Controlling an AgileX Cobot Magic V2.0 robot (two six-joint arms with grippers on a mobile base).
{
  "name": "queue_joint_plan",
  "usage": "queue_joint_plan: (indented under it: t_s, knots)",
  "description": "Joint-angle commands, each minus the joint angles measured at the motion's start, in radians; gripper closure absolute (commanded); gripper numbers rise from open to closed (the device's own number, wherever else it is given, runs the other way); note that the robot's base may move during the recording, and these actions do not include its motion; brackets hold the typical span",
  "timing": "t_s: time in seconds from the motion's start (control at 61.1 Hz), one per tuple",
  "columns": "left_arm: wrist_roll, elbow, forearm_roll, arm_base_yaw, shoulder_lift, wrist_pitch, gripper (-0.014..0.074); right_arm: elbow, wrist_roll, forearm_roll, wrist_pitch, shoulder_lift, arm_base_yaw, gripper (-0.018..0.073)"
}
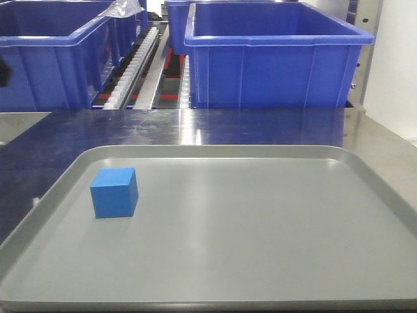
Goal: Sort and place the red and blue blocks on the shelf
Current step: 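Lower the left gripper over the blue cube and close on it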
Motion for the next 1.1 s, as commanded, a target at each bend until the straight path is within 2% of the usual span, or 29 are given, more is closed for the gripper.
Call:
queue_joint_plan:
  t_s: [0.0, 0.311, 0.491, 0.753, 0.868, 1.081]
  knots:
    - [-0.004, -0.055, -0.02, -0.045, 0.025, -0.047, -0.0009, -0.028, -0.001, -0.013, -0.097, -0.001, -0.004, 0.0504]
    - [-0.057, -0.12, -0.02, -0.193, 0.156, -0.072, -0.0009, -0.028, -0.001, -0.013, -0.097, -0.001, -0.004, 0.0503]
    - [-0.103, -0.137, -0.015, -0.252, 0.213, -0.109, -0.0009, -0.028, -0.001, -0.013, -0.097, -0.001, -0.004, 0.0503]
    - [-0.113, -0.137, -0.014, -0.31, 0.292, -0.126, -0.0009, -0.028, -0.001, -0.013, -0.097, -0.001, -0.004, 0.0503]
    - [-0.161, -0.137, -0.01, -0.323, 0.315, -0.13, -0.0009, -0.028, -0.001, -0.013, -0.097, -0.001, -0.004, 0.0503]
    - [-0.162, -0.137, -0.01, -0.34, 0.35, -0.165, -0.0009, -0.028, -0.001, -0.013, -0.097, -0.001, -0.004, 0.0503]
